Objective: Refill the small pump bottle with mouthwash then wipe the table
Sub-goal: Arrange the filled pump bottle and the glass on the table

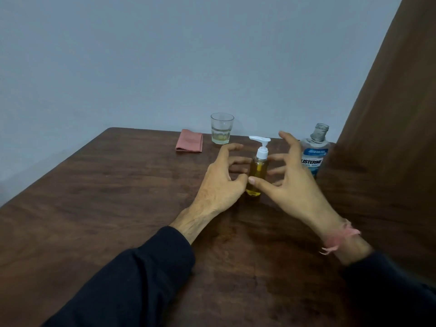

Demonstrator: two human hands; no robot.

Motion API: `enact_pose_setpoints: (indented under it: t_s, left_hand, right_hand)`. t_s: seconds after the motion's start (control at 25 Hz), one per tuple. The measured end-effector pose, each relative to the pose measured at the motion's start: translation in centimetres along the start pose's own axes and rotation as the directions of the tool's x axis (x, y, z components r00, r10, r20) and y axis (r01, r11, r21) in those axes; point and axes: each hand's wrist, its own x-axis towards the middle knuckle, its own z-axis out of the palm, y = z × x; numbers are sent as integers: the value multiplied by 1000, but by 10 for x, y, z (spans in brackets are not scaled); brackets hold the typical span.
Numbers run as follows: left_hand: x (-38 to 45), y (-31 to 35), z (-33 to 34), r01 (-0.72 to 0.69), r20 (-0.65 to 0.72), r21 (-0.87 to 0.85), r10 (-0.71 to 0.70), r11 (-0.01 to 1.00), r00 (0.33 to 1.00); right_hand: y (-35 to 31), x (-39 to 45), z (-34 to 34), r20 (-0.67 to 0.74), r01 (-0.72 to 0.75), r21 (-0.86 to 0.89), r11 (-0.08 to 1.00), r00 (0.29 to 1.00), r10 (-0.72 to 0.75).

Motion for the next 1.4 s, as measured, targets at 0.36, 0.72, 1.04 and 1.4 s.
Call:
enact_pose_setpoints:
  t_s: [0.36, 0.72, 1.04, 1.4]
  left_hand:
    - [56, -36, -38, 202, -313, 287, -108, 936, 944]
    - [197, -73, -24, 280, -285, 347, -184, 895, 941]
    - [204, -79, -5, 288, -352, 221, -199, 932, 915]
    - [37, -13, -72, 28, -79, 358, 0, 933, 997]
  right_hand:
    - [6, 38, 51, -110, 73, 92, 993, 992, -63]
    - [29, 35, 59, -135, 114, -9, 993, 984, -114]
    - [33, 36, 61, -180, 135, -21, 991, 974, -137]
    - [16, 30, 39, -209, 316, 13, 949, 929, -306]
